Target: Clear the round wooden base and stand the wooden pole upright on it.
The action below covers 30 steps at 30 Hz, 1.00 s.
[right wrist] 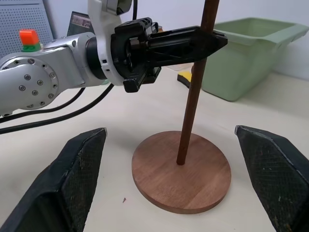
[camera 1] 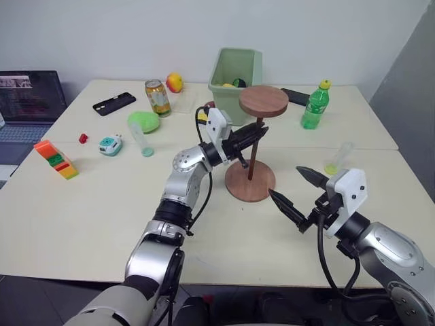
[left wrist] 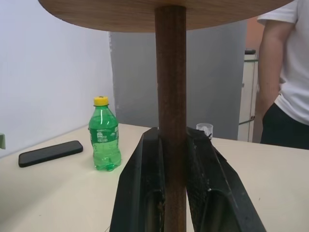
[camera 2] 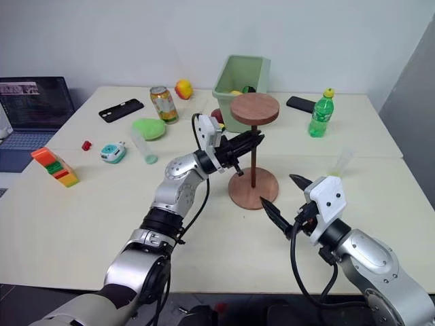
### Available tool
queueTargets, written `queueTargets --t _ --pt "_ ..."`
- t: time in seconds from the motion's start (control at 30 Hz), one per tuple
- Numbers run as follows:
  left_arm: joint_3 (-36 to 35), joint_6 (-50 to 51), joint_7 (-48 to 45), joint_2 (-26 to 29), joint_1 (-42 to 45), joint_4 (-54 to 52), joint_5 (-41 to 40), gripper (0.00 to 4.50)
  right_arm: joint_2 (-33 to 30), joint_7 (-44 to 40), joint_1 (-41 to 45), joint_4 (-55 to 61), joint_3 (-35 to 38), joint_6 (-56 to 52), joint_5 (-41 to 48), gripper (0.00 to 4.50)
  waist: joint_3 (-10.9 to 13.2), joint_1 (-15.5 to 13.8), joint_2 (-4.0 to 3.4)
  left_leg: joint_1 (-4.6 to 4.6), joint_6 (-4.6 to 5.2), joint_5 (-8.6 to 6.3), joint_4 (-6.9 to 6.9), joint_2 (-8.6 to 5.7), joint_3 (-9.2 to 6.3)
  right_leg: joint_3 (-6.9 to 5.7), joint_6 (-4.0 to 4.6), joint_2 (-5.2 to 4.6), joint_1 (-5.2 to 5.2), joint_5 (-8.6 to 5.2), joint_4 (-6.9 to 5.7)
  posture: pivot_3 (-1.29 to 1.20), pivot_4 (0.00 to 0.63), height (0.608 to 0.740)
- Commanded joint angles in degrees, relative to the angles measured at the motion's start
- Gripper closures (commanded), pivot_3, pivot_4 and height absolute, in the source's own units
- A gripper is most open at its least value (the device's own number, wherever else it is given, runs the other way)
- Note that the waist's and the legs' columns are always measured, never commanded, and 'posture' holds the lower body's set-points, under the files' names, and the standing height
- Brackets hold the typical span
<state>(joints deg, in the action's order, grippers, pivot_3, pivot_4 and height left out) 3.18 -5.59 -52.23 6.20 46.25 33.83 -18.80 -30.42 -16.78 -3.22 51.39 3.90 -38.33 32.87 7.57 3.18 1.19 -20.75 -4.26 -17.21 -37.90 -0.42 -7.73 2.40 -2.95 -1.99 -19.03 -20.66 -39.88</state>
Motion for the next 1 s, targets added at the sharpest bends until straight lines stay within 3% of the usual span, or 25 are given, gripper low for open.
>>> queueTargets --t 0.03,0.27,0.33,0.47,0.63,0.93,1.0 --pt "2.00 3.62 0.75 2.50 -3.91 5.40 4.70 4.24 0.40 0.20 1.21 0.70 1.55 0.00 1.19 0.00 -0.04 0.00 0.00 0.02 0.00 0.00 0.00 0.00 0.00 0.00 0.00 0.00 0.02 0.00 0.00 0.00 0.150 0.740" --pt "1.37 4.97 0.37 3.19 -3.69 4.05 3.60 4.24 0.52 -0.25 2.21 0.01 1.57 -0.35 1.59 0.00 -0.02 0.02 -0.01 0.54 0.18 -0.10 0.10 0.03 -0.04 -0.03 0.00 0.05 0.61 -0.01 0.29 0.00 0.150 0.740" --pt "1.23 5.27 -0.89 3.33 -3.70 2.99 2.82 3.54 0.49 -0.63 2.47 -0.39 1.50 -0.28 1.47 0.00 -0.03 0.03 -0.03 0.87 0.27 -0.16 0.22 0.04 -0.05 -0.03 -0.01 0.06 0.93 -0.01 0.50 0.00 0.150 0.740" --pt "0.67 8.76 -4.36 4.05 -3.14 -0.21 0.23 2.88 0.13 -2.09 2.53 -1.63 0.97 0.42 0.91 0.00 0.58 0.08 -0.20 0.79 0.27 -0.16 0.44 0.02 -0.03 0.04 0.00 0.08 0.78 -0.01 0.66 0.00 0.150 0.740" --pt "0.12 14.21 -8.79 6.60 -2.28 -5.34 -1.59 1.89 -0.88 -4.97 2.31 -3.98 1.59 1.68 0.47 0.00 0.78 -0.74 -0.17 -0.87 0.02 -0.02 -0.02 0.00 -0.14 -0.20 0.02 0.04 -0.53 0.01 0.57 0.00 0.150 0.740" --pt "0.89 26.62 -27.33 30.29 -0.83 -16.66 -2.42 0.03 -8.57 -16.60 3.52 -11.42 8.25 0.48 5.71 0.00 1.46 -0.19 -0.44 -0.89 0.04 -0.03 0.00 -0.01 -0.09 -0.16 0.02 -0.02 -0.65 0.01 0.42 0.00 0.150 0.740" --pt "-0.09 28.24 -29.10 35.08 -0.94 -17.91 -2.47 0.01 -11.00 -18.85 5.60 -14.29 10.55 -0.79 7.90 0.00 1.61 0.11 -0.45 -0.88 0.06 -0.03 0.01 0.00 -0.07 -0.14 0.02 0.00 -0.66 0.01 0.40 0.00 0.150 0.740"
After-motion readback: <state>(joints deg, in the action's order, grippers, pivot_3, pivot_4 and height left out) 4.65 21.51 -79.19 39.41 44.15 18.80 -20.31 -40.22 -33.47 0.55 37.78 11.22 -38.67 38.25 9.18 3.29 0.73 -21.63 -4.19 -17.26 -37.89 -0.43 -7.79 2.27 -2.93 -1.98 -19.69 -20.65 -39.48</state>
